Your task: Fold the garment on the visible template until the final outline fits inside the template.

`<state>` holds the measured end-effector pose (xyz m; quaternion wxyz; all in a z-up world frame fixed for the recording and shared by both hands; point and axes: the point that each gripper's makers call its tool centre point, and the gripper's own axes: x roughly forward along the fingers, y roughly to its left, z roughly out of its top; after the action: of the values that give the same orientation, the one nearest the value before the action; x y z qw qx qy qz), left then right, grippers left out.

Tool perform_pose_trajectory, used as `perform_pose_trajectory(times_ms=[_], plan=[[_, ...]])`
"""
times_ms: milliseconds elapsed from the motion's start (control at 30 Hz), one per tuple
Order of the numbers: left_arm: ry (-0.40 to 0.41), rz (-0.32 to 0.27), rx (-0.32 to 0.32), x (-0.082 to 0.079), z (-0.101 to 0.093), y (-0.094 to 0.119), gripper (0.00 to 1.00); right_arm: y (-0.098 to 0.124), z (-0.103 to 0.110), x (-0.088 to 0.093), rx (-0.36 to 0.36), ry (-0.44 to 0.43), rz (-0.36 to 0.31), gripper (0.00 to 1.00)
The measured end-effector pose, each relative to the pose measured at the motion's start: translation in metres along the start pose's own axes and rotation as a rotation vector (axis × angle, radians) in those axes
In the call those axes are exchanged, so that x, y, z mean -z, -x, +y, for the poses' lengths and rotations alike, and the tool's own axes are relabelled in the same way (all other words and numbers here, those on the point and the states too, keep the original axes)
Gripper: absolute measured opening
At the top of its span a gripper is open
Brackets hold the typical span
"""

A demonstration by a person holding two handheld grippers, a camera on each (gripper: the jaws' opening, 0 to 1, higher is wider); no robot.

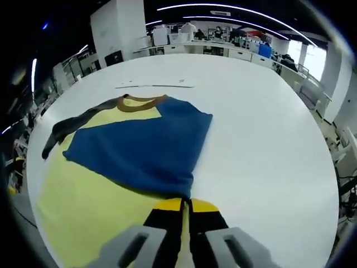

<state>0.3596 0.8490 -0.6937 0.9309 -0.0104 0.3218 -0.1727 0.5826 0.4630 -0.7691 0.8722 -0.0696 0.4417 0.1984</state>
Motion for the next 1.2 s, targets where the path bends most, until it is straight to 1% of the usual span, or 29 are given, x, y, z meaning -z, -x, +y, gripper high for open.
perform_pose_trajectory(times_ms=[167,333,433,467,500,567,600,633,700,733,867,900,1000,1033,1133,1167,1200], plan=[[0.004,0.0,-0.01,0.0,0.003,-0.001,0.85,0.0,-0.006,0.0,0.003,0.007,0.01,0.0],[0.003,0.007,-0.016,0.002,0.006,0.001,0.85,0.001,-0.01,0.001,-0.001,-0.041,0.008,0.0],[0.01,0.006,-0.025,0.001,0.009,0.002,0.85,0.001,-0.009,0.001,-0.004,-0.045,0.002,0.0],[0.013,0.005,-0.028,0.001,0.01,0.002,0.85,0.003,-0.012,0.001,0.029,-0.117,-0.007,0.02],[0.018,0.003,-0.034,0.0,0.012,0.002,0.85,0.004,-0.012,0.0,0.035,-0.153,-0.01,0.06],[0.03,0.0,-0.044,-0.001,0.016,0.002,0.84,0.007,-0.007,-0.006,0.012,-0.169,-0.043,0.16],[0.031,-0.002,-0.047,-0.001,0.017,0.002,0.84,0.009,-0.005,-0.007,0.009,-0.154,-0.038,0.22],[0.033,-0.003,-0.05,-0.002,0.018,0.002,0.84,0.01,-0.003,-0.009,0.01,-0.144,-0.044,0.3],[0.037,-0.002,-0.06,-0.002,0.022,0.001,0.84,0.014,0.0,-0.013,0.008,-0.129,-0.057,0.43],[0.039,-0.001,-0.063,-0.003,0.023,0.001,0.84,0.016,0.001,-0.015,0.004,-0.131,-0.067,0.47],[0.047,-0.014,-0.078,-0.008,0.029,0.0,0.83,0.023,0.007,-0.022,-0.028,-0.118,-0.099,0.6],[0.048,-0.017,-0.082,-0.009,0.03,0.001,0.82,0.024,0.009,-0.023,-0.036,-0.114,-0.104,0.64],[0.057,-0.019,-0.101,-0.011,0.038,0.001,0.8,0.032,0.017,-0.024,-0.059,-0.109,-0.106,0.75],[0.061,-0.022,-0.108,-0.011,0.041,0.002,0.79,0.035,0.019,-0.025,-0.069,-0.107,-0.111,0.77],[0.111,-0.048,-0.134,-0.016,0.05,0.002,0.76,0.048,0.028,-0.032,-0.091,-0.098,-0.15,0.83],[0.149,-0.059,-0.157,-0.017,0.056,0.002,0.74,0.052,0.03,-0.034,-0.093,-0.089,-0.157,0.84],[0.162,-0.055,-0.17,-0.017,0.059,0.003,0.73,0.057,0.032,-0.035,-0.092,-0.074,-0.16,0.86]])
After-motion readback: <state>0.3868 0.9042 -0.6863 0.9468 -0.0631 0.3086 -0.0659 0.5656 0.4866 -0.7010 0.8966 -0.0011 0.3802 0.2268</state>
